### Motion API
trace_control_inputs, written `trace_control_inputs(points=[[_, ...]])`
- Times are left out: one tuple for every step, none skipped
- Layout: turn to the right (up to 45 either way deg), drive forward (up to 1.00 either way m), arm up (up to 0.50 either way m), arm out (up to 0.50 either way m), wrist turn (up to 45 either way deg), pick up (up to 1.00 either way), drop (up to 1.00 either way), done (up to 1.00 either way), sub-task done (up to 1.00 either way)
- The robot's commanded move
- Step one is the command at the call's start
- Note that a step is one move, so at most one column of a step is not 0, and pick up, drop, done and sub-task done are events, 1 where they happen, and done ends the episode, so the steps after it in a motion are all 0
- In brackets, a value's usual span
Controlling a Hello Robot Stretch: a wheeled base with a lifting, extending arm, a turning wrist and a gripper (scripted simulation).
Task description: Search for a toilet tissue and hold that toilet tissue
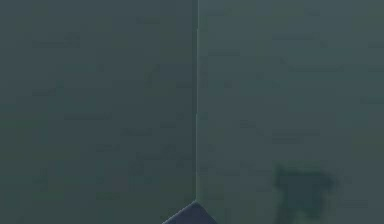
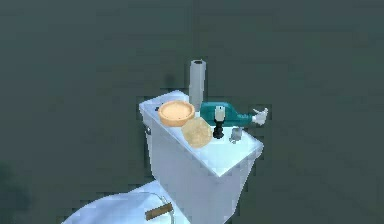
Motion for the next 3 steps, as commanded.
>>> trace_control_inputs(points=[[0.0, 0.0, 0.5, 0.0, 0.0, 0.0, 0.0, 0.0, 0.0], [0.0, 0.0, 0.14, 0.0, 0.0, 0.0, 0.0, 0.0, 0.0], [0.0, 0.0, 0.0, 0.26, 0.0, 0.0, 0.0, 0.0, 0.0]])
